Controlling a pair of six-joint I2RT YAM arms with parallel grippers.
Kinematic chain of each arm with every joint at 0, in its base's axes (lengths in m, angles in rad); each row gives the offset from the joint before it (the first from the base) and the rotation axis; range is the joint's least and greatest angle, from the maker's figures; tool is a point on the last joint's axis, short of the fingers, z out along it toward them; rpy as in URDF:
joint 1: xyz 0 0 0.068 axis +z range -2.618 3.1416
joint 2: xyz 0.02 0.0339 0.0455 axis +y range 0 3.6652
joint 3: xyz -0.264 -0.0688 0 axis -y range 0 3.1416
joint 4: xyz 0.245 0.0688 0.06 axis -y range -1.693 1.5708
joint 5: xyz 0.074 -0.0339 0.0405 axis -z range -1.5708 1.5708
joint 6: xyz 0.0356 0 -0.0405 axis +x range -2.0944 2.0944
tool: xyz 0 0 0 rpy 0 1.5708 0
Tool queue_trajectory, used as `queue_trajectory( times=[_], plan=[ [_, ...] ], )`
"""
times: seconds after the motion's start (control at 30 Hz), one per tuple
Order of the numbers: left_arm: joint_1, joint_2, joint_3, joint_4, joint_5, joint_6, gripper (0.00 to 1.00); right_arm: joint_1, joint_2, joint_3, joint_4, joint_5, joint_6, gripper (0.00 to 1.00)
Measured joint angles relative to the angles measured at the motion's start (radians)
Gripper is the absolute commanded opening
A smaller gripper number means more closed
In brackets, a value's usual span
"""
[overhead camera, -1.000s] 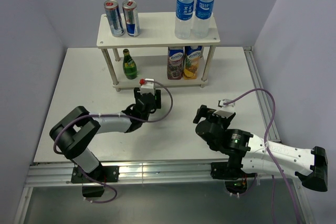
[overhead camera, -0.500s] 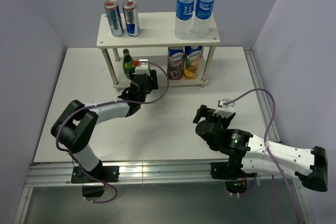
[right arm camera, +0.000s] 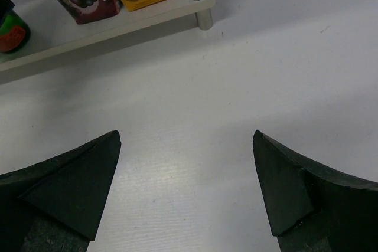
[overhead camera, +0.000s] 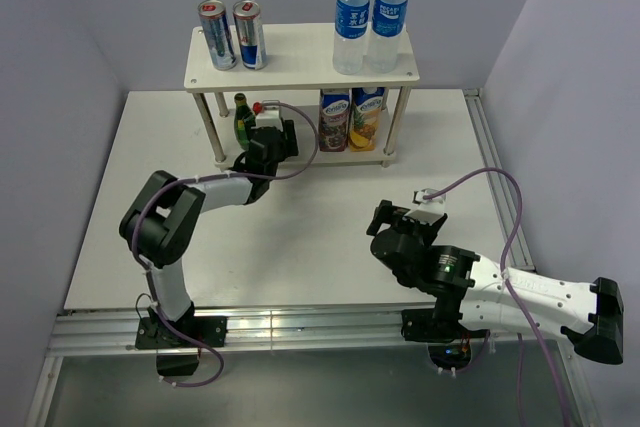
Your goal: Place and organize the beverage onto the shelf
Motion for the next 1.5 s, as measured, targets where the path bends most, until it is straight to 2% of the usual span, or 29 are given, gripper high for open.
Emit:
queue_trajectory(
  times=[0.17,0.23,0.27,0.3,0.37,0.4,0.5,0.7,0.87,1.17,1.37,1.5],
  plan=[
    [0.012,0.034,0.037,0.008,-0.002,0.003,0.00,0.000,0.011,-0.001,0.006,0.000,-0.006,1.00],
    [0.016,0.043,0.048,0.006,-0.002,0.002,0.09,0.000,0.013,-0.001,0.006,0.000,-0.006,1.00],
    [0.017,0.048,0.055,0.006,-0.002,0.003,0.17,0.000,0.013,-0.001,0.006,0.000,-0.006,1.00],
    [0.018,0.050,0.061,0.002,-0.002,0.003,0.36,0.000,0.013,-0.001,0.006,0.000,-0.007,1.00],
    [0.020,0.054,0.066,-0.003,-0.001,0.003,0.59,0.000,0.013,-0.001,0.006,0.000,-0.007,1.00],
    [0.020,0.055,0.066,-0.003,-0.001,0.003,0.76,0.000,0.013,-0.001,0.006,0.000,-0.007,1.00],
    [0.020,0.055,0.066,-0.002,0.002,0.006,0.87,0.000,0.013,-0.001,0.006,0.000,-0.008,1.00],
    [0.020,0.050,0.069,0.031,0.003,0.004,0.96,0.000,0.010,-0.001,0.006,0.000,-0.007,1.00],
    [0.020,0.018,0.055,0.032,0.006,0.002,0.96,0.000,0.003,-0.001,0.006,0.000,-0.006,1.00],
    [-0.019,-0.115,-0.068,0.035,-0.006,-0.009,0.98,0.000,-0.005,-0.001,0.005,0.001,-0.005,1.00],
    [-0.098,-0.290,-0.258,-0.017,-0.084,-0.060,0.98,0.000,-0.005,-0.001,0.001,0.000,0.005,1.00],
    [-0.213,-0.491,-0.348,-0.179,-0.172,-0.120,0.96,0.000,-0.004,0.002,-0.001,-0.027,-0.002,1.00]
  ],
)
